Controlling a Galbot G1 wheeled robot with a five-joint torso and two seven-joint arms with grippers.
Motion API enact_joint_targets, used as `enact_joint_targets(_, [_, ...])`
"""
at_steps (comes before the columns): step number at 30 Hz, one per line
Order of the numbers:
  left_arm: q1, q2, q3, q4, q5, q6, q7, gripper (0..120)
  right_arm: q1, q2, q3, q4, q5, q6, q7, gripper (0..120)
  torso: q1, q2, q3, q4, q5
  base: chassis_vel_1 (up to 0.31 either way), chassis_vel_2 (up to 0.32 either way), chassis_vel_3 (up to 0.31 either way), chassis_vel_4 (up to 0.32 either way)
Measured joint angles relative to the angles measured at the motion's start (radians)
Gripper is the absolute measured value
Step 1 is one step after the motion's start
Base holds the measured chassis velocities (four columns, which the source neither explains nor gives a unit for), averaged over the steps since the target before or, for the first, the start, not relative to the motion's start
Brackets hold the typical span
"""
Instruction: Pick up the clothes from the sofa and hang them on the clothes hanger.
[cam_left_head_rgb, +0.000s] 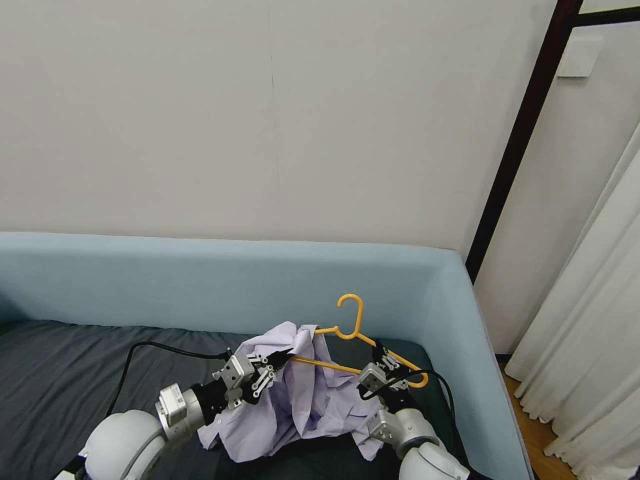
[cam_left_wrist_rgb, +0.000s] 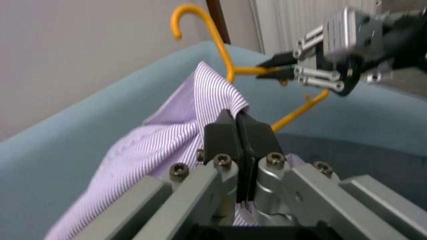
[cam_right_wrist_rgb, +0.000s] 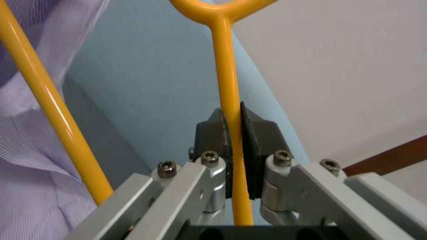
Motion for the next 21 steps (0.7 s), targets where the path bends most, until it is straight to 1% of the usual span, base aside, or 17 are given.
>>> enact_joint_targets(3, [-0.015,-0.012,0.003,0.030,0.020,-0.008,-0.019,0,-0.005,-0.003,0.019,0.007,0.019,0.036,0.003,4,0.000,0.000,0.000,0.0000,-0.0001,0.000,0.000,0.000,0.000])
enact_joint_targets(6, [-0.026,-0.016,-0.001,0.038,0.026,-0.010,-0.030,0,-0.013,-0.008,0.027,0.008,0.017,0.046,0.004,4,0.000,0.000,0.000,0.0000,-0.0002,0.000,0.000,0.000,0.000])
enact_joint_targets(7, [-0.042,-0.016,-0.011,0.041,0.030,-0.010,-0.043,0,-0.025,-0.014,0.036,0.008,0.006,0.054,0.004,4,0.000,0.000,0.000,-0.0004,0.0000,0.000,0.000,0.000,0.000])
enact_joint_targets(9, [-0.059,-0.009,-0.022,0.036,0.030,0.000,-0.073,0,-0.042,-0.018,0.053,0.002,-0.008,0.062,0.009,4,0.000,0.000,0.000,-0.0003,0.0000,0.000,0.000,0.000,0.000])
enact_joint_targets(16, [-0.071,0.010,-0.030,0.014,0.007,0.014,-0.098,0,-0.052,-0.020,0.087,-0.001,0.002,0.063,0.025,4,0.000,0.000,0.000,0.0000,0.0000,0.000,0.000,0.000,0.000])
enact_joint_targets(21, [-0.094,-0.021,0.012,-0.011,-0.029,0.000,-0.110,0,-0.045,-0.005,0.074,-0.001,-0.015,0.064,0.029,4,0.000,0.000,0.000,0.0000,0.0000,0.000,0.000,0.000,0.000])
